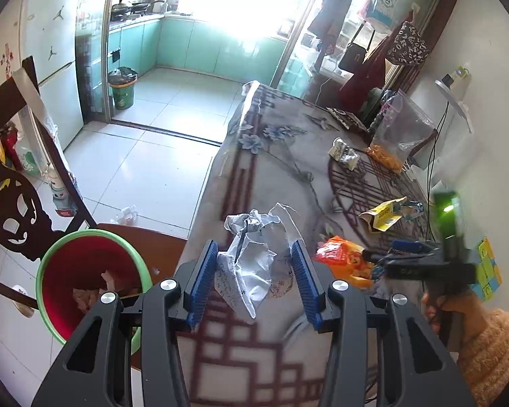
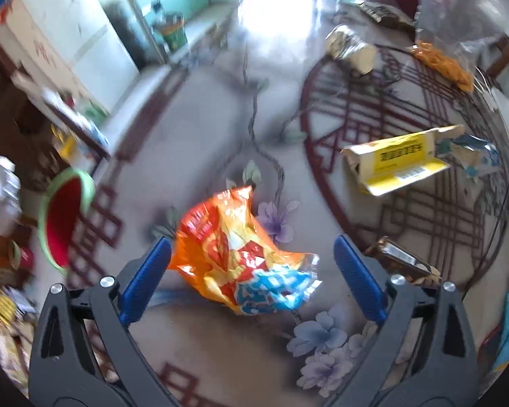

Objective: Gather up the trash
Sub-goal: 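Carry the orange snack bag and white foil over the red bucket with both tools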

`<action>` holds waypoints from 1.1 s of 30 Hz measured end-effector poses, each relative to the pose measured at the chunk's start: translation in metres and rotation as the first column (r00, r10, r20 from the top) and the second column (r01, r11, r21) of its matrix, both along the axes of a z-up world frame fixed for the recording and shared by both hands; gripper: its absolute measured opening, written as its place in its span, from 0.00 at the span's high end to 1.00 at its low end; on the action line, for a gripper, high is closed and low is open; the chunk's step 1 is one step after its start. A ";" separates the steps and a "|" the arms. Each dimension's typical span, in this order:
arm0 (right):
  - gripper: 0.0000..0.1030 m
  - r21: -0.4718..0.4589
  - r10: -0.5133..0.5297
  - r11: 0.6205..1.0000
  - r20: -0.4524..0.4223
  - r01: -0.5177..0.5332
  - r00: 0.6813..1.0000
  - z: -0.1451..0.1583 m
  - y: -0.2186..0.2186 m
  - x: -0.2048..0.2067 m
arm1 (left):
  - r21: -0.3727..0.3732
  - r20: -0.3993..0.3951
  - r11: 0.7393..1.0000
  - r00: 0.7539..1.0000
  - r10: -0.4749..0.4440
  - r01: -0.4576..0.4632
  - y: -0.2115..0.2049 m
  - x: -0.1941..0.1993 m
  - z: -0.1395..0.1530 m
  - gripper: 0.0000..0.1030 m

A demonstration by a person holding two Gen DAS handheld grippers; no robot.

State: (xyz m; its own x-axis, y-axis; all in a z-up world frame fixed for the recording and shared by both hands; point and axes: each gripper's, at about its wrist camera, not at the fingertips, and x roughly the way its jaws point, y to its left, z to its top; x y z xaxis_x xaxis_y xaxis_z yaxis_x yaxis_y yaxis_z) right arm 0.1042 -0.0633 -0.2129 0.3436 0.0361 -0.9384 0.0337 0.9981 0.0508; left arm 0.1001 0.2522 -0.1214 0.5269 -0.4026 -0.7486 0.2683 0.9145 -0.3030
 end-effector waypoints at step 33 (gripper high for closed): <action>0.56 0.305 0.285 0.895 0.170 -0.325 0.943 0.060 0.251 0.029 | 0.126 -0.103 0.926 0.924 0.368 -0.355 0.186 0.009 -0.055 0.58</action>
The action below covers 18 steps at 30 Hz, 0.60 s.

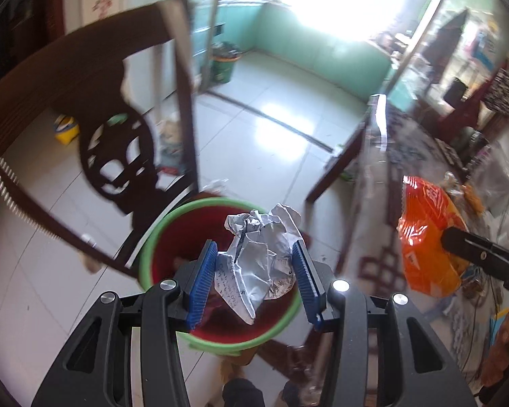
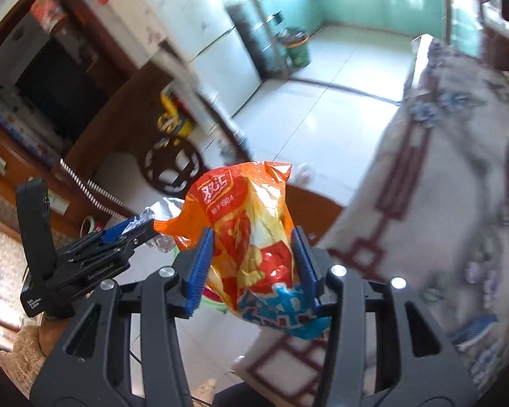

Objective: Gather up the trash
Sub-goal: 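Open both tools to drop the snack bag and foil into the bucket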

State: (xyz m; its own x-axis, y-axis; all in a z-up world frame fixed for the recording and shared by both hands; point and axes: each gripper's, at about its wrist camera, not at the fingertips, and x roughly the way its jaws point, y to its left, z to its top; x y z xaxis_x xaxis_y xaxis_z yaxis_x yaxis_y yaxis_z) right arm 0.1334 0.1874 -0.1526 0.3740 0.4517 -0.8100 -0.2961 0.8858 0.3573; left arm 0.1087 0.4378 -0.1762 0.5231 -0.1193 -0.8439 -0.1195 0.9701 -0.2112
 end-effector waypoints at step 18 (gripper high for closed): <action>0.26 0.031 0.067 0.997 -0.091 -0.065 0.994 -0.037 0.062 0.027 | -0.005 -0.083 0.997 0.994 0.076 -0.076 0.043 0.008 -0.032 0.34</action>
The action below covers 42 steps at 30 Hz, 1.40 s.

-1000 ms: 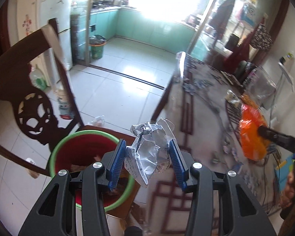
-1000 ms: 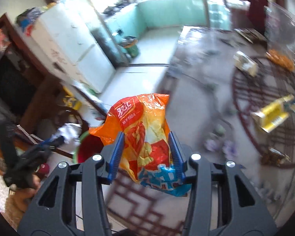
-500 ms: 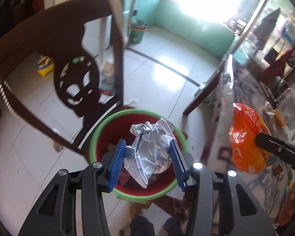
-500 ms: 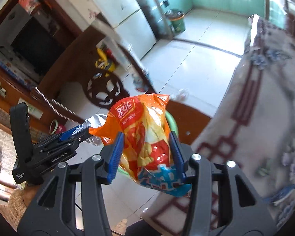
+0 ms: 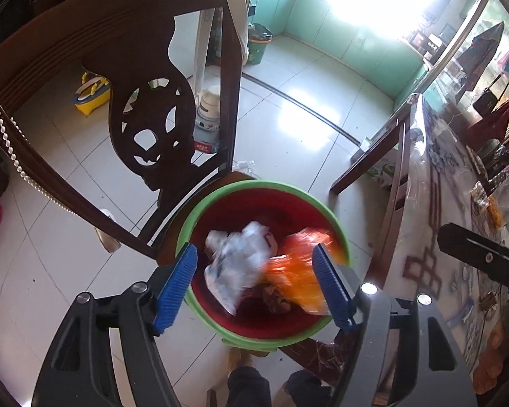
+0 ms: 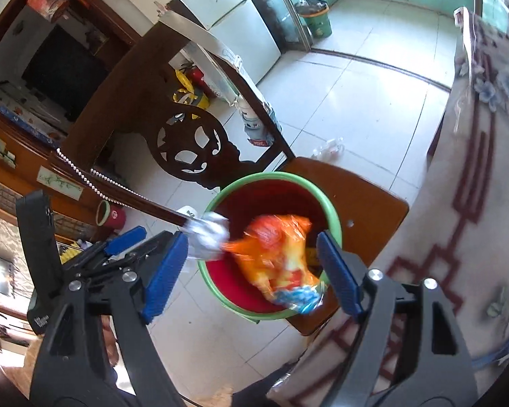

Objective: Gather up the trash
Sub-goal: 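Open both tools to drop the snack bag and foil into the bucket, then move both open tools back toward the table, then grasp the silver foil packet with the right tool while the left tool grasps the brown snack box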

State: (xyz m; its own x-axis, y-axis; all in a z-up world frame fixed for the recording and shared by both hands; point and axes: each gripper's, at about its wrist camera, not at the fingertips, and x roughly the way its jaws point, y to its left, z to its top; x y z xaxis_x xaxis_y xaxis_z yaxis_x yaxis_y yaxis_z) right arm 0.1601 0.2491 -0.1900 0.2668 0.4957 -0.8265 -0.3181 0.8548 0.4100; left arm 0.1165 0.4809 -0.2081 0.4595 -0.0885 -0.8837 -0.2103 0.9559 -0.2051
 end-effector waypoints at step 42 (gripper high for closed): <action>0.06 -0.495 -0.440 0.744 0.142 0.449 0.887 0.043 -0.534 -0.063 | -0.092 0.092 0.870 0.874 -0.477 0.484 -0.342 -0.031 0.049 0.22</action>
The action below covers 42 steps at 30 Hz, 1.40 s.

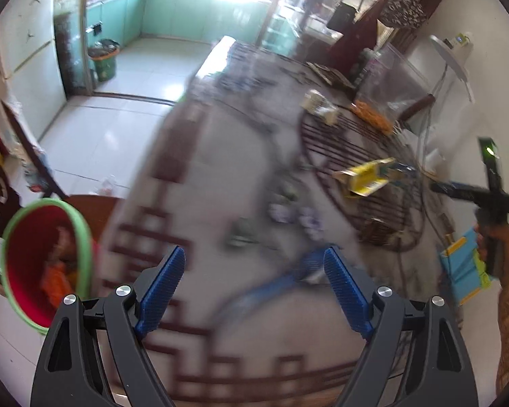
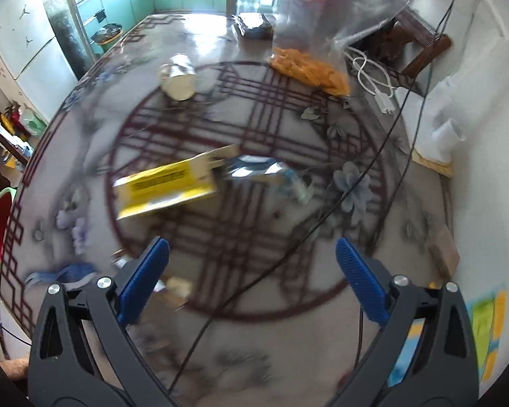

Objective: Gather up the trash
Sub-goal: 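Grasp the silver foil packet with the right tool while the left tool grasps the brown snack box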

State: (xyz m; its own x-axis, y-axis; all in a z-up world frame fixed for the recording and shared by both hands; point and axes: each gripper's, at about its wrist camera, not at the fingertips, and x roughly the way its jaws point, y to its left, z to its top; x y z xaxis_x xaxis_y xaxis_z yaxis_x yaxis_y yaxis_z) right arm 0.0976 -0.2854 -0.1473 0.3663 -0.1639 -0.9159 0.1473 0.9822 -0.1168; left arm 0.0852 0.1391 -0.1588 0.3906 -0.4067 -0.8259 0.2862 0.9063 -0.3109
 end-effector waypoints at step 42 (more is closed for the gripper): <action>0.91 0.435 -0.036 0.899 0.177 -0.045 0.984 -0.020 -0.073 -0.054 | 0.038 -0.199 0.999 0.979 0.034 -0.027 -0.257 0.017 -0.075 0.91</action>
State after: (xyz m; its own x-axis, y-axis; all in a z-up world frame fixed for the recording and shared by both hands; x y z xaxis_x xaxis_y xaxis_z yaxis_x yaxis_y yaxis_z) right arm 0.0438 -0.3589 -0.1669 0.5276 0.2389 -0.8152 0.1208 0.9288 0.3504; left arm 0.1019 -0.1174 -0.2342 0.2283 -0.3668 -0.9018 0.1939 0.9249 -0.3271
